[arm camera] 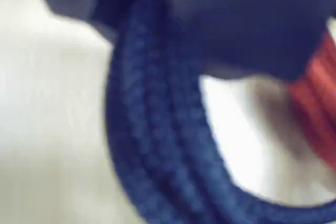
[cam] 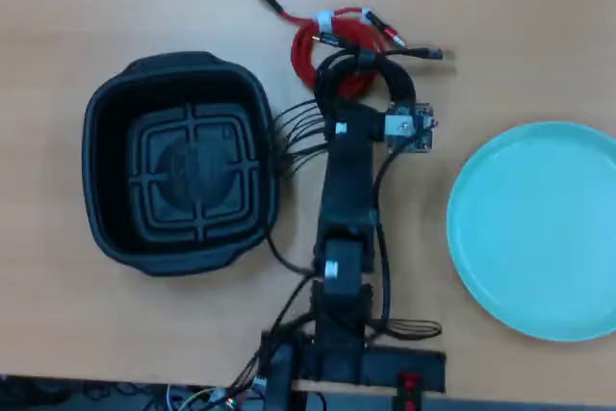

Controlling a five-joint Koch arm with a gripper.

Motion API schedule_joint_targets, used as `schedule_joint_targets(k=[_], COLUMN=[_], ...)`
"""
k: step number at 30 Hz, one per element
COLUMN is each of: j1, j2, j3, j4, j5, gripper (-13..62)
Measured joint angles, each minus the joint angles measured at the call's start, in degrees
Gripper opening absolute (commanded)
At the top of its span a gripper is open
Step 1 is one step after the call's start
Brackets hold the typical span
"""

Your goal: Put a black charging cable in a black bowl and put a red charging cable in a green bowl

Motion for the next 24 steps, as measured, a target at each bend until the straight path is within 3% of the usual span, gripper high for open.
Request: schedule_joint_targets(k=[7, 24], j1=[0.70, 1.05], j2=[15.82, 20.21], j3=[0.00, 0.00], j4=[14.06, 19.51], j5=[-2.11, -5.98], gripper=[-4.9, -5.0])
